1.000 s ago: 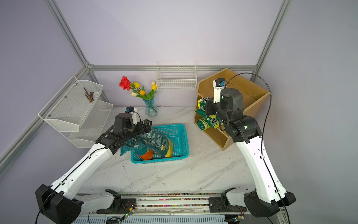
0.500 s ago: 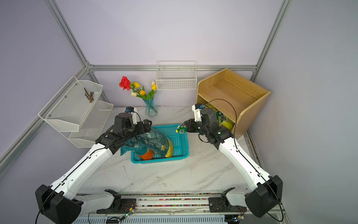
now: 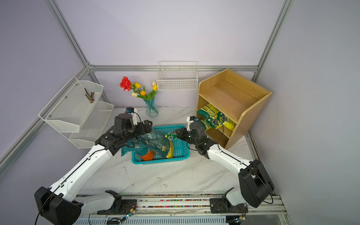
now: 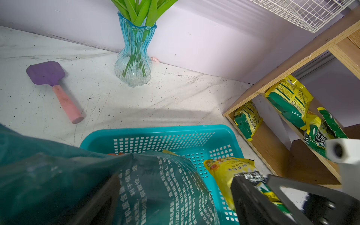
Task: Take down the fertilizer bag from the shelf
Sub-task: Place the fertilizer bag in the storage box, then pick up the fertilizer bag from the shelf.
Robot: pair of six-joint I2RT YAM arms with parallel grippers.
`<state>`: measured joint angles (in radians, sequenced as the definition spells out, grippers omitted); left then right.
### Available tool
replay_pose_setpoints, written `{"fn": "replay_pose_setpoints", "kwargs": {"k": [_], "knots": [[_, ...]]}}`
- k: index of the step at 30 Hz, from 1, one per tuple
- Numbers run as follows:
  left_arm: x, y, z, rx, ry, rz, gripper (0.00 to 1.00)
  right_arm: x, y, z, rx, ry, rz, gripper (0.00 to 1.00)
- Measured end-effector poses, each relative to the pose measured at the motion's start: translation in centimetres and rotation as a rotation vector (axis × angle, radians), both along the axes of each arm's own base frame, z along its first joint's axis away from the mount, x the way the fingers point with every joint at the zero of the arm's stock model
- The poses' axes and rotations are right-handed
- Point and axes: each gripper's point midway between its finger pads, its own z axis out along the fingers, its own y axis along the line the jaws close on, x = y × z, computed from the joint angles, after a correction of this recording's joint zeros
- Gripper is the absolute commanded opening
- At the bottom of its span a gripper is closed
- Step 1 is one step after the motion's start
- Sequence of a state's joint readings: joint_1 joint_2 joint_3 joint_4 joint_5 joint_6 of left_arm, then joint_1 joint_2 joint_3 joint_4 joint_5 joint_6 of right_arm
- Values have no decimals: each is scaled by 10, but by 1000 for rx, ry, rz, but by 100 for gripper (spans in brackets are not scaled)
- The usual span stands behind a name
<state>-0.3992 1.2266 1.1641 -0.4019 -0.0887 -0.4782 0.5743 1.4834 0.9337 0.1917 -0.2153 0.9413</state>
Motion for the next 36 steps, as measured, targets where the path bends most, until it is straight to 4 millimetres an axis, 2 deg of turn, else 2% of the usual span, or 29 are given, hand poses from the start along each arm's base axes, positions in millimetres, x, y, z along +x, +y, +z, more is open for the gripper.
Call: {"fn": "replay_pose_setpoints", "kwargs": {"k": [3,6,11,13,15,17,21,28,30,33,36], "knots": [[-1,1,1,1,-1,3,95,15,7,-28,32,63,-40,0],[-2,2,1,2,-2,5,95,32,13,-47,47,110,-80,0],[-3,2,3,1,-3,5,95,57,24,-61,59,144,-112,1],[-3,3,4,1,-6,7,95,67,29,-62,58,148,-114,30],[-4,4,4,1,-8,10,95,73,34,-60,47,140,-107,42],[-4,4,5,2,-10,13,95,80,39,-55,28,128,-97,47],[-4,5,5,2,-10,14,95,91,47,-39,-12,89,-64,51],[-4,5,6,3,-13,16,95,86,53,-15,-113,2,38,52],[-5,5,7,2,-14,16,95,84,50,5,-184,-49,70,53],[-5,6,7,3,-14,16,95,77,33,51,-314,-165,77,54],[-5,6,7,3,-14,16,95,60,0,96,-466,-279,42,56]]}}
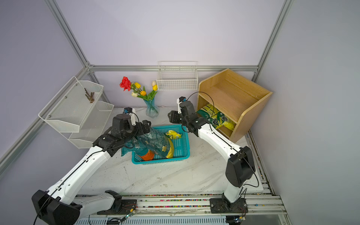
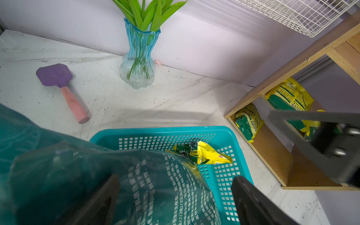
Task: Take down the fertilizer bag from the shelf
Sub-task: Pick up the fertilizer bag from the shelf.
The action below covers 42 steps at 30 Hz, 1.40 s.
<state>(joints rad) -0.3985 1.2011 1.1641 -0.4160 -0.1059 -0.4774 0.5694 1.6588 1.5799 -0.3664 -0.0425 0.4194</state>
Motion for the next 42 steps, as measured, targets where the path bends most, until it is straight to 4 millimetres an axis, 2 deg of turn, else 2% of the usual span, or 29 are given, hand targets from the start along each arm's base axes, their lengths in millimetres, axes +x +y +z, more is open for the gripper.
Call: {"fn": "replay_pose_setpoints", "kwargs": {"k": [3,5,8,11,14,16,17,19,22,27,32,37,39,42], "knots": [[0,0,0,0,0,0,96,-17,-36,27,-158,-85,-52,57],[0,0,0,1,0,-1,96,-23,-58,30,-276,-108,-91,57],[0,0,0,0,0,-1,96,-26,-84,14,-472,-95,-126,57],[0,0,0,2,0,-3,96,-23,-99,-12,-650,-58,-118,58],[0,0,0,4,-1,-4,96,-13,-106,-36,-792,-21,-116,60],[0,0,0,5,-1,-6,96,-1,-107,-48,-872,-6,-121,64],[0,-1,0,5,-1,-6,96,6,-107,-53,-910,-1,-121,70],[0,-1,0,6,-2,-8,96,17,-105,-59,-962,3,-123,73],[0,-1,0,15,-4,-13,97,34,-104,-65,-1023,4,-137,77],[0,-1,0,30,-8,-22,97,55,-112,-70,-1069,12,-176,77],[0,-1,0,29,-7,-22,97,73,-147,-73,-1066,55,-241,77],[0,-1,0,21,-5,-18,97,83,-176,-78,-1043,95,-275,74],[0,-1,0,19,-5,-17,98,85,-180,-81,-1031,106,-272,73],[0,-1,0,16,-4,-16,98,88,-176,-90,-1010,113,-248,70]]}}
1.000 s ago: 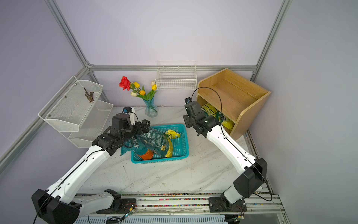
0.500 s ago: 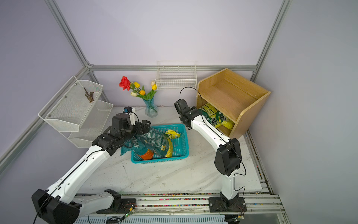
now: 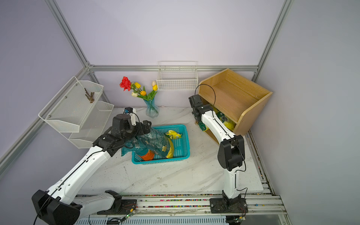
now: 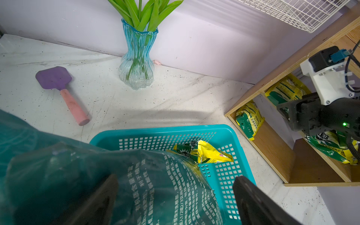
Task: Take down the fertilizer bag from the shelf
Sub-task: Pick up the fertilizer bag from the shelf.
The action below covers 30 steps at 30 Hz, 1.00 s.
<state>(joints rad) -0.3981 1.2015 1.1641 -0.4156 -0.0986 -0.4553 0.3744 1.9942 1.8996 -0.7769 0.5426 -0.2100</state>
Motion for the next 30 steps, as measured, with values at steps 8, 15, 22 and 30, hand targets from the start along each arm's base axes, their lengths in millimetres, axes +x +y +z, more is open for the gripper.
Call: {"fn": "replay_pose_setpoints", "kwargs": {"k": [8,15,22,30], "knots": [[0,0,-1,1,2,1,98,6,11,-17,41,20,19,58],[1,1,-2,3,4,4,98,13,11,-10,65,-25,3,15],[3,1,-4,5,8,7,98,12,14,-8,98,-31,3,0],[4,1,-4,6,9,7,99,-8,43,-3,135,-6,67,0]]}}
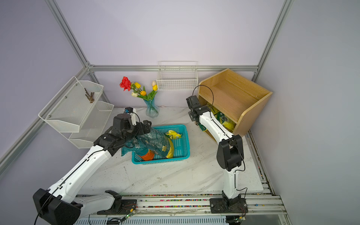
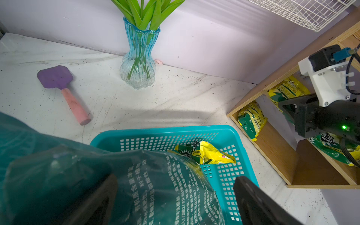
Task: Take down the fertilizer bag from the shelf
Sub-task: Pick up the fertilizer bag from the shelf.
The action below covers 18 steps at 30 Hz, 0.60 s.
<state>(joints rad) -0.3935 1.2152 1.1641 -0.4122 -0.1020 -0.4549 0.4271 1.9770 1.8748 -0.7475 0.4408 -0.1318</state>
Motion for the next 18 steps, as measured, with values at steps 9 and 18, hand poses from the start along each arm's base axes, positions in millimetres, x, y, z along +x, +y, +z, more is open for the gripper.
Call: {"fn": "replay_pose_setpoints", "kwargs": {"k": [9,18], "knots": [[0,0,0,1,0,0,99,-46,38,50,139,-48,93,0],[0,0,0,3,0,-1,99,-87,46,130,405,-147,165,0]]}}
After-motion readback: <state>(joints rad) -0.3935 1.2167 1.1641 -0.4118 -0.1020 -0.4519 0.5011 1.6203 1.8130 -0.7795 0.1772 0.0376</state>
